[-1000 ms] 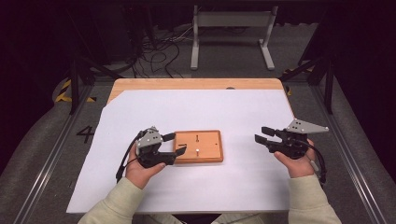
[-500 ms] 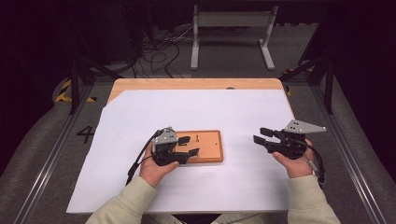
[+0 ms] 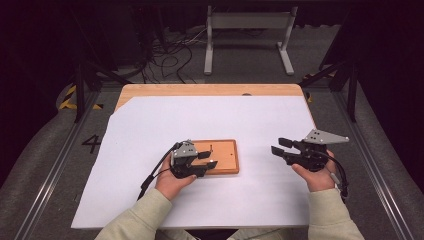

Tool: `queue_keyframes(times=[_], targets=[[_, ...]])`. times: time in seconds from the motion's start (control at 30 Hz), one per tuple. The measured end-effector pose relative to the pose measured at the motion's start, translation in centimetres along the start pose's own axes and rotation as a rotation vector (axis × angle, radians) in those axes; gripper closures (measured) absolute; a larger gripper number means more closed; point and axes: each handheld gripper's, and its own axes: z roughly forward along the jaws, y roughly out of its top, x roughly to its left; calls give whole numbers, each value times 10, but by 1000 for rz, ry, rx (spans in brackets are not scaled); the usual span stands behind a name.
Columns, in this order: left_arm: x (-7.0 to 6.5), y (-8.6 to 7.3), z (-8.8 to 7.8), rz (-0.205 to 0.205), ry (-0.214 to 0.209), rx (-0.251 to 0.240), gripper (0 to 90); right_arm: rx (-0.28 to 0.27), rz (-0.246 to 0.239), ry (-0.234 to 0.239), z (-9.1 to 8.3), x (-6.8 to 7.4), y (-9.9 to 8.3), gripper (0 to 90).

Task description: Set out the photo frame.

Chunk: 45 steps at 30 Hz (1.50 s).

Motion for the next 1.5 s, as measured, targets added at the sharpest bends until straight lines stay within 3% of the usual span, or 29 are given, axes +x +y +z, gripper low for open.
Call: queue_keyframes(times=[0.33,0.4,0.53,0.9,1.03,1.2,1.4,1.47,1.5], targets=[[-2,-4,8,24,-6,39,688,5,2,-1,-1,0,-2,529],[-2,-4,8,25,-5,39,751,7,4,-2,-1,0,-2,529],[-3,-4,8,67,0,40,830,8,6,0,-1,0,-2,529],[-6,-3,9,126,20,46,838,6,14,11,1,-1,-3,528],[-12,-4,8,223,55,53,838,9,15,20,2,-1,-4,524],[-13,-6,8,281,65,47,837,14,20,24,4,0,-5,523],[-20,-9,5,401,84,47,836,15,18,25,5,0,-5,522],[-23,-10,4,461,90,52,837,14,20,29,6,1,-5,521],[-23,-10,4,461,90,52,837,14,20,29,6,1,-5,521]])
